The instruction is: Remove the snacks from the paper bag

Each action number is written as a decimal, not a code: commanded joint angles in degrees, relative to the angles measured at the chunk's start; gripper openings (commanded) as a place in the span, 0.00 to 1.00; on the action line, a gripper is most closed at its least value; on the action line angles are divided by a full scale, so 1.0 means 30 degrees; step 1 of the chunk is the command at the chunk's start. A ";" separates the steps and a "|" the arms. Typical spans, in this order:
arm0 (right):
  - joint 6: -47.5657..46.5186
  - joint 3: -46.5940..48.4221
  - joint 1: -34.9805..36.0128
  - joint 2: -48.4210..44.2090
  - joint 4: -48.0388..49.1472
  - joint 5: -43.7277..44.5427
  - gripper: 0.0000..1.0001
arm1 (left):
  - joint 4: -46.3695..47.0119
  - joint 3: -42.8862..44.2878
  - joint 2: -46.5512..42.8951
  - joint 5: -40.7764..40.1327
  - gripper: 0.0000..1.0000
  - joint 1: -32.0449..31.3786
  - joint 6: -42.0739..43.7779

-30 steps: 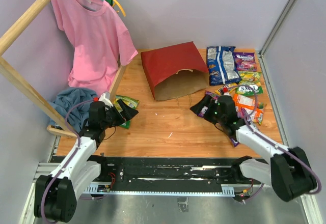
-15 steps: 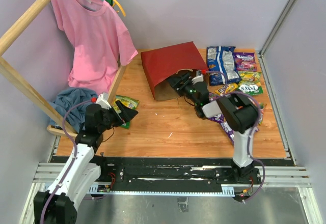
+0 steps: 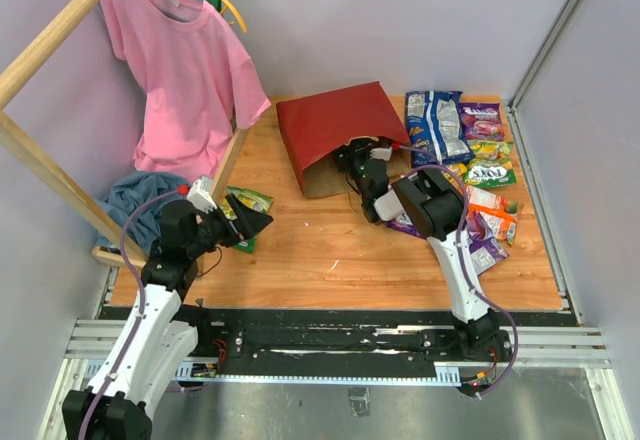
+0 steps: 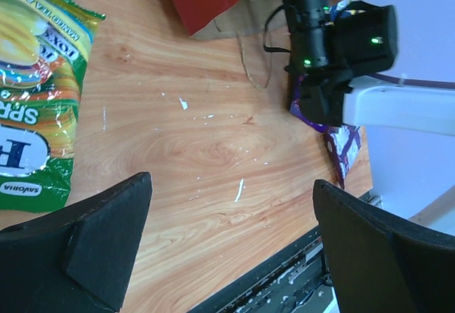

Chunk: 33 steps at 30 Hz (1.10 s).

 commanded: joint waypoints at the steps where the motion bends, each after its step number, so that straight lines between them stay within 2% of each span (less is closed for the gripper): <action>1: 0.1292 0.1716 0.0036 0.1624 0.0014 0.3313 0.83 | -0.0183 0.0988 0.0191 0.0953 1.00 0.0167 0.0397; 13: 0.2592 0.5168 -0.0311 0.2968 -0.3827 0.7341 0.87 | -0.0482 0.1439 0.0961 0.1789 1.00 0.0138 0.0961; 19: 0.1580 0.6733 -0.0246 0.3306 -0.6112 0.9208 0.90 | -0.1287 0.2212 0.1443 0.1738 1.00 0.0137 0.1777; 26: 0.0837 1.0773 -0.1041 0.4634 -0.9836 0.6769 0.82 | -0.1644 0.2549 0.1687 0.1690 1.00 0.0138 0.2104; 30: -0.1144 1.2710 -0.1318 0.3993 -1.5523 0.4055 0.82 | -0.1625 0.2609 0.1778 0.1690 1.00 0.0108 0.2147; 33: -0.2060 1.3647 -0.1320 0.3818 -1.8119 0.3327 0.84 | -0.1596 0.2539 0.1767 0.1690 1.00 0.0108 0.2162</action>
